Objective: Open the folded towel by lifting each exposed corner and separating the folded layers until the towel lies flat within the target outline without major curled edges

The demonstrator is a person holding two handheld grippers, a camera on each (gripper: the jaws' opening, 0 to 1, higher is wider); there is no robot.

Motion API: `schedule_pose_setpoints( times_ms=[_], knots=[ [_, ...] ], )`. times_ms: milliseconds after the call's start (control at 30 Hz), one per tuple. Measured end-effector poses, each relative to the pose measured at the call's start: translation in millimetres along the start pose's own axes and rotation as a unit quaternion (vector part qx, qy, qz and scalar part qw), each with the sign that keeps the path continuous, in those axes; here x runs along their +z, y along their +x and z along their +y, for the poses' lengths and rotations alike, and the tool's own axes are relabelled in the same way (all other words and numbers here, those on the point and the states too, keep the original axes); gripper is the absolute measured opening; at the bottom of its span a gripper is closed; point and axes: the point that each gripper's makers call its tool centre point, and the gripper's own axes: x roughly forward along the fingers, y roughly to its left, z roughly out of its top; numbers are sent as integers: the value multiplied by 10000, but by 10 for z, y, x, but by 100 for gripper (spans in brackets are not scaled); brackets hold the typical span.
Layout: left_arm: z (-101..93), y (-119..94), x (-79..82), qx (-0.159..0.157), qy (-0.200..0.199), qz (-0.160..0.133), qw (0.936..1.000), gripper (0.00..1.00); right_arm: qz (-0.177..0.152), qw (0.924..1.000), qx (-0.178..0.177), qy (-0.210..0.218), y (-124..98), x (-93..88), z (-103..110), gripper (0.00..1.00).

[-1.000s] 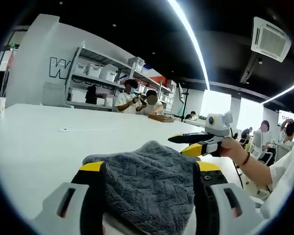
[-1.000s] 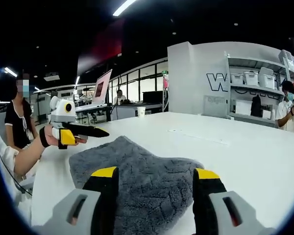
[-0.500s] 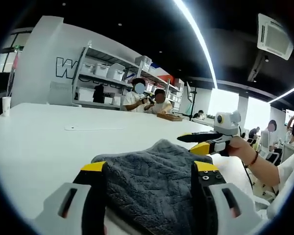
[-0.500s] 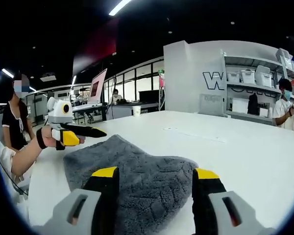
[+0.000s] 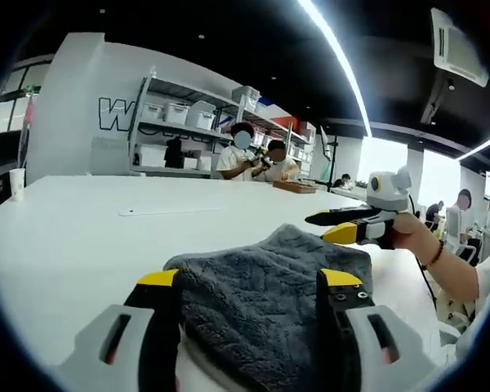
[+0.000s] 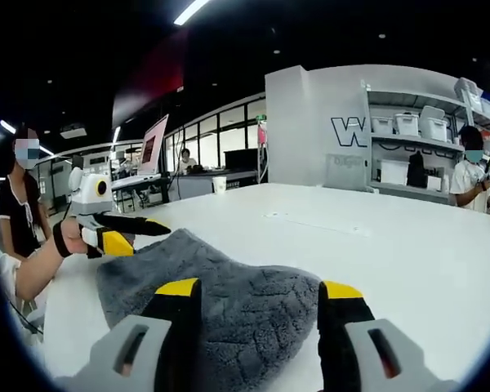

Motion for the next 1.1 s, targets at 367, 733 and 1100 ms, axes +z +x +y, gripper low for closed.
schedule_pose_setpoints(
  times_ms=[367, 733, 1100],
  knots=[
    [94, 16, -22, 138, -110, 5, 9998, 65, 42, 9997, -123, 203, 116, -63, -137, 54],
    [206, 35, -47, 265, -287, -4, 9992, 65, 130, 9991, -170, 355, 143, -143, -185, 53],
    [270, 68, -121, 316, -317, 120, 9989, 60, 117, 9978, -118, 644, 155, -172, -164, 52]
  ],
)
